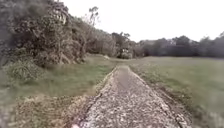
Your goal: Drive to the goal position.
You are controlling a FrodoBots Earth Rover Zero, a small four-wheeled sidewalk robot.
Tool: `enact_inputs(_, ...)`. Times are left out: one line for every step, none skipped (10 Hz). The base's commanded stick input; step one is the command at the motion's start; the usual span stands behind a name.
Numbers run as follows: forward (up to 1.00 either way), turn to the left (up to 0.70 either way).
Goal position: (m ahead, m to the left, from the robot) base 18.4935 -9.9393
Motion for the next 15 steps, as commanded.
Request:
enact_inputs(0.70, -0.32)
enact_inputs(0.70, -0.16)
enact_inputs(0.70, -0.01)
enact_inputs(0.70, 0.00)
enact_inputs(0.70, 0.00)
enact_inputs(0.70, -0.05)
enact_inputs(0.70, -0.12)
enact_inputs(0.70, -0.31)
enact_inputs(0.70, -0.15)
enact_inputs(0.70, 0.00)
enact_inputs(0.70, 0.00)
enact_inputs(0.70, 0.00)
enact_inputs(0.70, 0.00)
enact_inputs(0.70, 0.00)
enact_inputs(0.70, 0.00)
